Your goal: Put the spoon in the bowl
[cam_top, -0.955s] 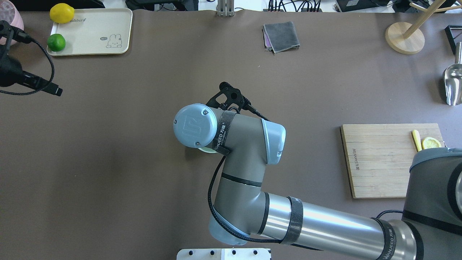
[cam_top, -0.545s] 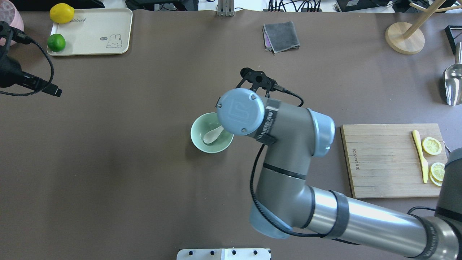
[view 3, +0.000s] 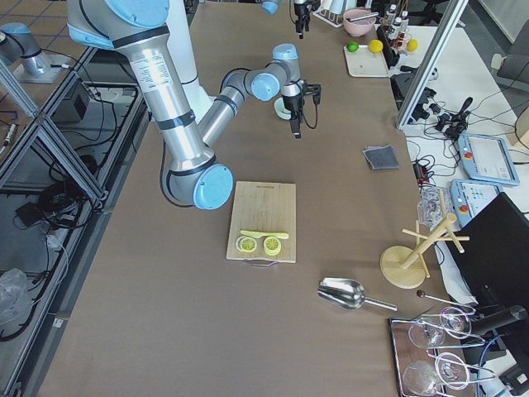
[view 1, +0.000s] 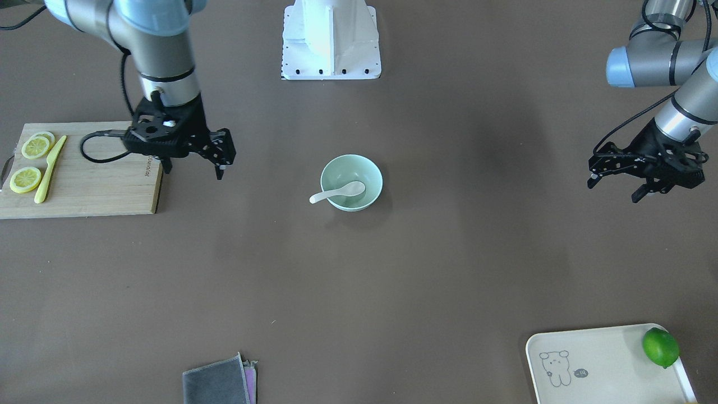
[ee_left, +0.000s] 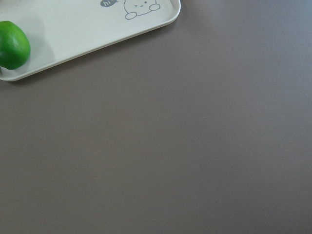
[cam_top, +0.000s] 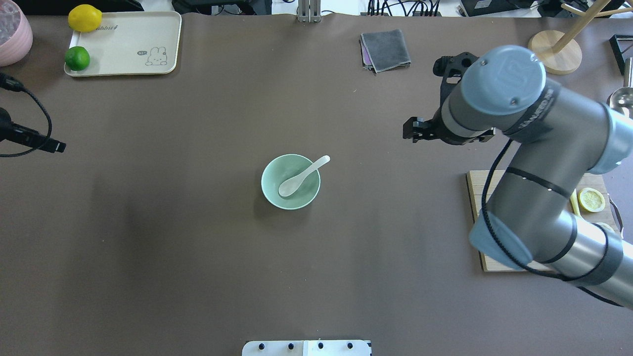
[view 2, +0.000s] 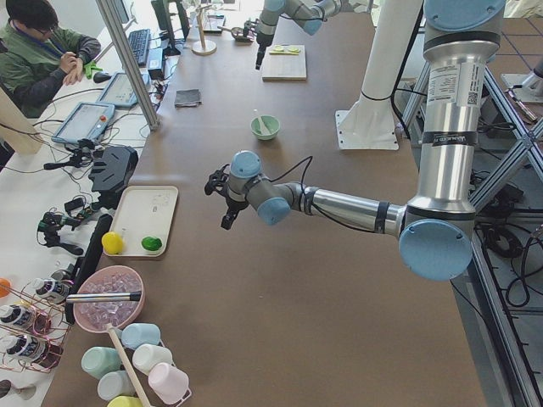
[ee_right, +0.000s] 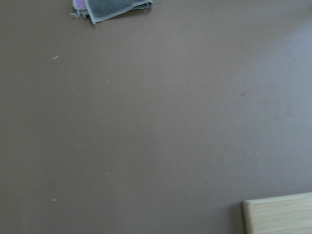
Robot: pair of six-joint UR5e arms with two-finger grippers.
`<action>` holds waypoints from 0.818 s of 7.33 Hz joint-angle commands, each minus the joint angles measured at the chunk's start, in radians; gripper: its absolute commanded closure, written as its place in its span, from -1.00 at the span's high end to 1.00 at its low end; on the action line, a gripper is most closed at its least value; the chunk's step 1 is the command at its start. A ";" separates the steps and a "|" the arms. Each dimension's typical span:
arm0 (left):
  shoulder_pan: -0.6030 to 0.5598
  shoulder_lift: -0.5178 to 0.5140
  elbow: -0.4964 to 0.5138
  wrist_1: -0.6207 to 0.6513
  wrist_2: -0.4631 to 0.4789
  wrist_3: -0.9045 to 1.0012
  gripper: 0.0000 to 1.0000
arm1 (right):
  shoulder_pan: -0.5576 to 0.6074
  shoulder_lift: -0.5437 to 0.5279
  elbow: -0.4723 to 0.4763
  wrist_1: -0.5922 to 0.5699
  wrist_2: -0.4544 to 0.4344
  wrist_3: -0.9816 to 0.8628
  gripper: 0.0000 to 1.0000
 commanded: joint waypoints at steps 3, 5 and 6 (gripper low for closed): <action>-0.176 0.055 0.033 0.184 -0.169 0.234 0.99 | 0.385 -0.297 0.018 -0.004 0.271 -0.701 1.00; -0.373 0.003 -0.033 0.649 -0.164 0.671 0.99 | 0.568 -0.415 -0.015 -0.007 0.376 -1.006 1.00; -0.430 -0.016 -0.079 0.829 -0.161 0.779 0.99 | 0.641 -0.447 -0.069 -0.007 0.413 -1.147 1.00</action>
